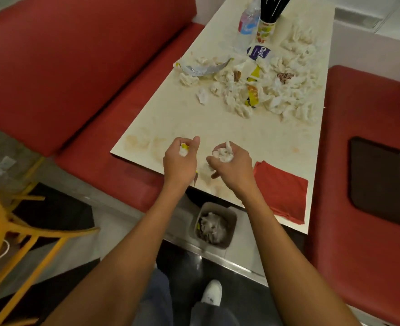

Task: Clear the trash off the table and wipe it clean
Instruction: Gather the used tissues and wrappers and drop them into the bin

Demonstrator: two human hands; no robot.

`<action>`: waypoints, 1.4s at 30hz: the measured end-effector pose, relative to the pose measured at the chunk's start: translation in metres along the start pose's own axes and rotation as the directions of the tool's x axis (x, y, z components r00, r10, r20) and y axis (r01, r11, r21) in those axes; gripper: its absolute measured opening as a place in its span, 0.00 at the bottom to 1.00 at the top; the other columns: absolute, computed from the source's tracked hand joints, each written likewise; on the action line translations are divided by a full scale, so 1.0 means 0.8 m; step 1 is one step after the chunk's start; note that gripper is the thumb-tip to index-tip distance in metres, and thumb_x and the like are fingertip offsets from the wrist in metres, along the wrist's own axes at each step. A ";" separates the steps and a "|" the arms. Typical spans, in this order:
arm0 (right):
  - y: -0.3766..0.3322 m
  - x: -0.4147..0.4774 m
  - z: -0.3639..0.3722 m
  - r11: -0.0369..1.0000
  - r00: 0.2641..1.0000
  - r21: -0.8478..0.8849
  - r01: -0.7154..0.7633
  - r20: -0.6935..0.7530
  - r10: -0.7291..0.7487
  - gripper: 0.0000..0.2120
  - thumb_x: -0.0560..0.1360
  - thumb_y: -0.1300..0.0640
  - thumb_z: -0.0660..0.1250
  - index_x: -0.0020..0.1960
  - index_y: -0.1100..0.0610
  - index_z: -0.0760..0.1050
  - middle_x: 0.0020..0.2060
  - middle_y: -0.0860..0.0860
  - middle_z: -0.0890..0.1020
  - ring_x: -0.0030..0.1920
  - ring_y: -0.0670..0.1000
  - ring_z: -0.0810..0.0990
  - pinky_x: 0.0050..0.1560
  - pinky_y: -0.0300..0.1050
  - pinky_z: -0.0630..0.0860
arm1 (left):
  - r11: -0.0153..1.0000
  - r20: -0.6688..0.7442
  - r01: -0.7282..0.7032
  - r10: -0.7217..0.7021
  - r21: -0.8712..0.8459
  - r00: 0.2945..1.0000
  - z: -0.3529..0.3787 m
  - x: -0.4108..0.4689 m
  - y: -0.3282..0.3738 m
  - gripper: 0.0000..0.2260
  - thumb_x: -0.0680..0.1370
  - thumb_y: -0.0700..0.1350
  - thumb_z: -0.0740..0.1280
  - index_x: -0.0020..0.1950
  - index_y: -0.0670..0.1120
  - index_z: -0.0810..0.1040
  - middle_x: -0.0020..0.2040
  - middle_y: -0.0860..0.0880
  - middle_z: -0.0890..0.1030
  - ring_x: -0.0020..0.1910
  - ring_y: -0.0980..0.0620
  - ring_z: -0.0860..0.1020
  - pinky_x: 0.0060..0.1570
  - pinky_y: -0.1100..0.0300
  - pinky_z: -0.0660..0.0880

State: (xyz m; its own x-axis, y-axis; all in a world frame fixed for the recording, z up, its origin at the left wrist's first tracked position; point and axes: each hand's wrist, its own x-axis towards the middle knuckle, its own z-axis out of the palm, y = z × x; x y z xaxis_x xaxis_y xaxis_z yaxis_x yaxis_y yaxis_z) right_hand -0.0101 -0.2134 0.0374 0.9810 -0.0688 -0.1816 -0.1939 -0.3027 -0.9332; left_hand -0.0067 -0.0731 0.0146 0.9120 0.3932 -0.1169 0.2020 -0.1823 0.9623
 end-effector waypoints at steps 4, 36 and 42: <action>0.030 -0.052 0.007 1.000 1.000 0.000 0.013 -0.003 -0.013 0.06 0.71 0.63 0.71 0.45 0.55 0.79 0.37 0.51 0.84 0.37 0.53 0.85 0.38 0.57 0.85 | 0.999 -0.031 -0.049 0.049 0.007 0.998 -0.008 -0.049 -0.028 0.09 0.80 0.59 0.71 0.44 0.56 0.77 0.37 0.53 0.81 0.36 0.47 0.80 0.41 0.48 0.79; 0.471 -0.026 0.071 0.883 0.952 -0.357 -0.304 -0.155 0.265 0.18 0.80 0.60 0.68 0.70 0.58 0.75 0.62 0.56 0.81 0.60 0.56 0.81 0.57 0.33 0.68 | 0.783 0.426 0.143 -0.470 0.606 0.773 0.140 -0.040 -0.398 0.11 0.86 0.49 0.57 0.68 0.51 0.71 0.56 0.47 0.78 0.43 0.50 0.78 0.38 0.56 0.74; 0.583 0.021 0.111 0.871 0.975 -0.438 -0.223 -0.091 0.203 0.23 0.81 0.54 0.68 0.75 0.55 0.70 0.71 0.58 0.75 0.70 0.61 0.74 0.68 0.57 0.77 | 0.806 0.472 0.095 -0.433 0.585 0.768 0.155 -0.016 -0.466 0.13 0.84 0.43 0.62 0.69 0.48 0.72 0.58 0.47 0.76 0.52 0.46 0.78 0.51 0.54 0.74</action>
State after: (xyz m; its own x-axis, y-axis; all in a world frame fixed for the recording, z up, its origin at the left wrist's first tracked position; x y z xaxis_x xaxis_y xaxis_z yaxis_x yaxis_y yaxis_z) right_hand -0.0834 -0.2709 -0.4282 0.9160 -0.2153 -0.3385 -0.3914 -0.6648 -0.6362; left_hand -0.0499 -0.1217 -0.3734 0.7812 -0.0449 -0.6227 0.4579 -0.6368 0.6204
